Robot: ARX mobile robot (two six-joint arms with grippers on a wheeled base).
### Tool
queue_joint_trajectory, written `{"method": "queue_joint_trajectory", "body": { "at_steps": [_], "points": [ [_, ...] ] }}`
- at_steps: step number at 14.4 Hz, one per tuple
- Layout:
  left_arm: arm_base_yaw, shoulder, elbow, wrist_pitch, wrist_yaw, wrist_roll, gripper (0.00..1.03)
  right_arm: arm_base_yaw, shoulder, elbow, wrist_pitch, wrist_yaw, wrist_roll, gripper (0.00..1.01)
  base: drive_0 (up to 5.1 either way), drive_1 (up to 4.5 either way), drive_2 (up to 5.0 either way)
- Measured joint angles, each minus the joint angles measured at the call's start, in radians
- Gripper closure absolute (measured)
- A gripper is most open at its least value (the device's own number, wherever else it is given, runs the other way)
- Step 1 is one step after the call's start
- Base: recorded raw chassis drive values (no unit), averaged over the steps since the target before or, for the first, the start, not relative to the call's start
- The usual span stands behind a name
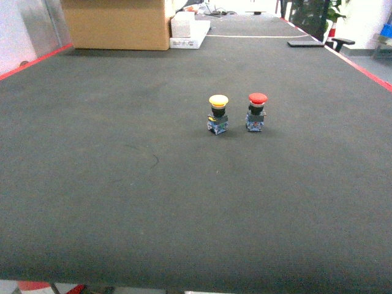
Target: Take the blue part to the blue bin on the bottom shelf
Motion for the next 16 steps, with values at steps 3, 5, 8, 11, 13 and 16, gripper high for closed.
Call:
{"method": "queue_joint_trajectory", "body": {
  "at_steps": [3,5,8,11,13,16],
  "points": [
    [0.004,-0.004,0.000,-0.002,-0.002,0.000,0.59,0.000,0.000,0.000,0.005,-0.001,0.000,0.03,-0.5,-3.20,2.1],
    [0.003,-0.004,0.000,0.000,0.000,0.000,0.59,0.000,0.000,0.000,0.000,0.000,0.000,0.03,-1.6,-1.57,-1.6],
    [0.002,-0.002,0.000,0.000,0.000,0.000,0.59,0.000,0.000,0.000,0.000,0.000,0.000,0.03,-1.7,-1.70,-1.7],
    [0.002,-0.002,0.000,0.000,0.000,0.000,0.59,0.000,0.000,0.000,0.000,0.000,0.000,0.03,-1.6,-1.55,-1.6],
    [0.002,-0.002,0.000,0.000,0.000,0.000,0.59,0.000,0.000,0.000,0.000,0.000,0.000,0.03,-1.5,-1.54,-1.5],
    [0.002,-0.002,0.000,0.000,0.000,0.000,0.59,0.000,0.000,0.000,0.000,0.000,0.000,0.03,-1.6,-1.63,-1.6]
  ]
}}
